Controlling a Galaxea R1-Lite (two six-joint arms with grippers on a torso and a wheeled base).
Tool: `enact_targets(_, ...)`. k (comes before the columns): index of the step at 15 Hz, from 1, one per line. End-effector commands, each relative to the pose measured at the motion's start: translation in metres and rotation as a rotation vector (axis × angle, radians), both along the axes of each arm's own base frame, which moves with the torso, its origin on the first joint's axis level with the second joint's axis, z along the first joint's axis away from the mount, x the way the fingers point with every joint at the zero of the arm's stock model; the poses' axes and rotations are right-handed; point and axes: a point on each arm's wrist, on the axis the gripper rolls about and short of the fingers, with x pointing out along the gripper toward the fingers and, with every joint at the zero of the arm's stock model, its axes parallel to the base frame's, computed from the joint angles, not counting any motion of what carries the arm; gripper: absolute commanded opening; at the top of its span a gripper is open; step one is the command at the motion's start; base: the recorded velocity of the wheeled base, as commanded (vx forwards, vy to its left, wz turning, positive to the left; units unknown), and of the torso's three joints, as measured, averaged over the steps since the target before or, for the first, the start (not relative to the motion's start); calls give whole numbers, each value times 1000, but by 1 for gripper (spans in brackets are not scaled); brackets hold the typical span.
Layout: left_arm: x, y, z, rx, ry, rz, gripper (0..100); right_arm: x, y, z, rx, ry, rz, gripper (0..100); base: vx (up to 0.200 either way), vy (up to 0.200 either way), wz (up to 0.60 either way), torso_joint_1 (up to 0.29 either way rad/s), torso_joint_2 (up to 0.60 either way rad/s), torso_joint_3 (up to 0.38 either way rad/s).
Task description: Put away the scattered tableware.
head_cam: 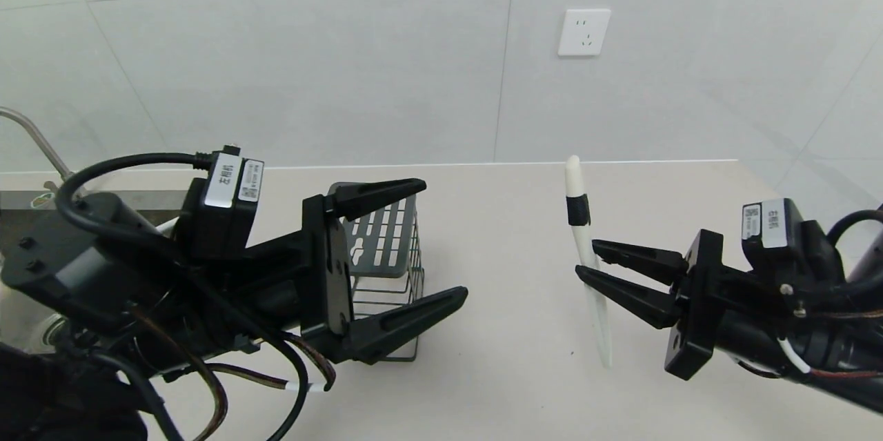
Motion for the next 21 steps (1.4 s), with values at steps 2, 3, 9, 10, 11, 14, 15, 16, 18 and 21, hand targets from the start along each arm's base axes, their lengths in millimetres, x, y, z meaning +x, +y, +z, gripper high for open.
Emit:
enact_targets(2,2,-14,-7,13,22,-41,100,-1,0,1,6,-11,22,0,0,0,0,0,0,0)
enact_targets(3,4,-20,-8,13,24,-55,100,-1,0,1,11,-19,28,0,0,0,0,0,0,0)
enact_targets(9,29,-69,-4,-37,4,-132,100,1,2,-8,48,-79,72,0,0,0,0,0,0,0)
enact_targets(10,33,-75,-2,-48,-4,-138,100,1,2,-6,53,-94,83,0,0,0,0,0,0,0)
enact_targets(11,36,-78,-3,-50,-5,-138,100,1,2,-3,60,-103,83,0,0,0,0,0,0,0)
enact_targets(14,45,-87,-1,-61,-27,-170,100,-3,0,3,73,-132,109,0,0,0,0,0,0,0)
enact_targets(15,45,-89,0,-65,-31,-173,100,-4,0,4,75,-136,109,0,0,0,0,0,0,0)
enact_targets(16,47,-94,0,-70,-22,-183,100,-5,-1,5,78,-141,109,0,0,0,0,0,0,0)
enact_targets(18,47,-99,0,-76,-20,-200,100,-5,-1,6,81,-147,109,0,0,0,0,0,0,0)
enact_targets(21,44,-108,6,-100,-2,-237,100,-5,-1,6,81,-147,112,0,0,0,0,0,0,0)
